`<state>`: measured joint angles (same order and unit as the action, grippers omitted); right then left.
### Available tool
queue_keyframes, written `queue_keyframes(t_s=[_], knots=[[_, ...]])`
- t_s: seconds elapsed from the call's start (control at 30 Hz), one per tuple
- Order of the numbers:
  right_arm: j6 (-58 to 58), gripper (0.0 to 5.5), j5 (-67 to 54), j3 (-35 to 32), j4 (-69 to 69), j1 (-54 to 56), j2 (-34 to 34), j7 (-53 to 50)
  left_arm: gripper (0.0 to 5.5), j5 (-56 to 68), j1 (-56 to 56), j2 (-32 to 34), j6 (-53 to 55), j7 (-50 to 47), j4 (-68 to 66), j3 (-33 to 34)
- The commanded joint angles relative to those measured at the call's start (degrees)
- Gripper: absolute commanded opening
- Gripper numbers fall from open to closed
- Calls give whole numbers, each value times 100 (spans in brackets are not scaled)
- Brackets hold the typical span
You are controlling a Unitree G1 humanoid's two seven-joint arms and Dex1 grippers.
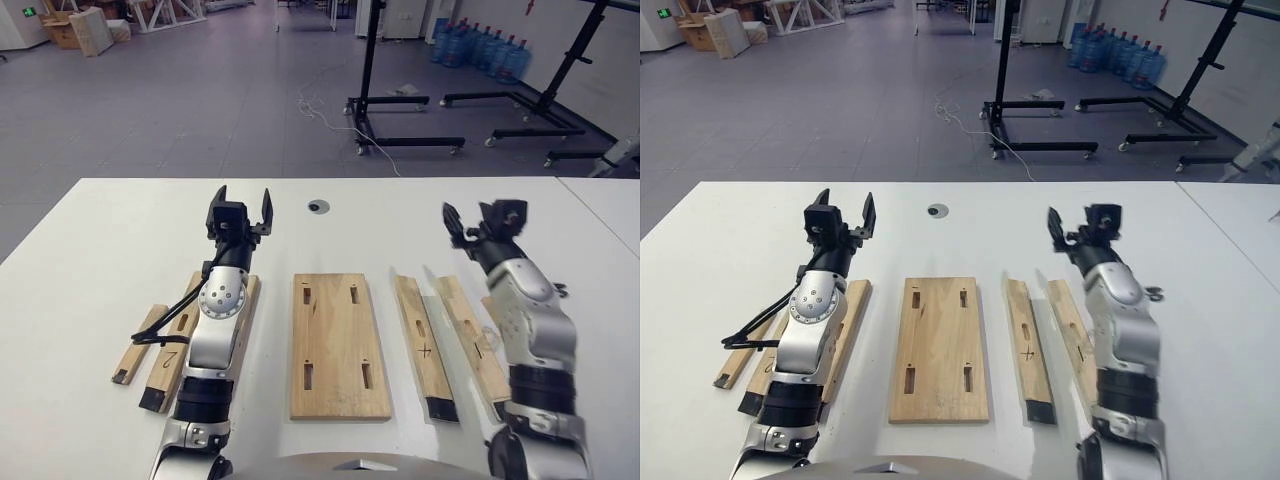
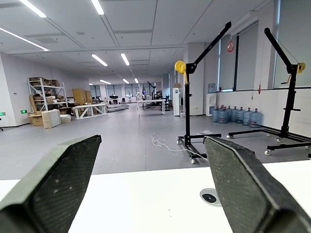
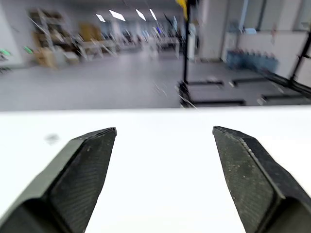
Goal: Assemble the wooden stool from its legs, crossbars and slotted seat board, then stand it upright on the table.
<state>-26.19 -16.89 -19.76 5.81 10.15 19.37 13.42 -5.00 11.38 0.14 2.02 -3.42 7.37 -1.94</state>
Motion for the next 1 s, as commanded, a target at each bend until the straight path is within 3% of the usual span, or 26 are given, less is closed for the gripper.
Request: queue_keyframes(t_s=[0.03, 0.3, 0.6, 1.0], knots=[[-717, 365, -129, -407, 614, -1332, 201, 75, 387, -50, -222, -34, 174, -40, 343, -27], [-1352, 365, -172, -587, 1456, -3391, 490, 579, 387, -172, -460, -210, 327, -165, 635, -204], [-1640, 365, -209, -384, 879, -3702, 973, 1188, 387, -188, -456, -248, 336, -188, 633, -187], [-2071, 186, -124, 127, -209, -3551, 1667, 1507, 387, -223, -375, -337, 231, -345, 518, -159]])
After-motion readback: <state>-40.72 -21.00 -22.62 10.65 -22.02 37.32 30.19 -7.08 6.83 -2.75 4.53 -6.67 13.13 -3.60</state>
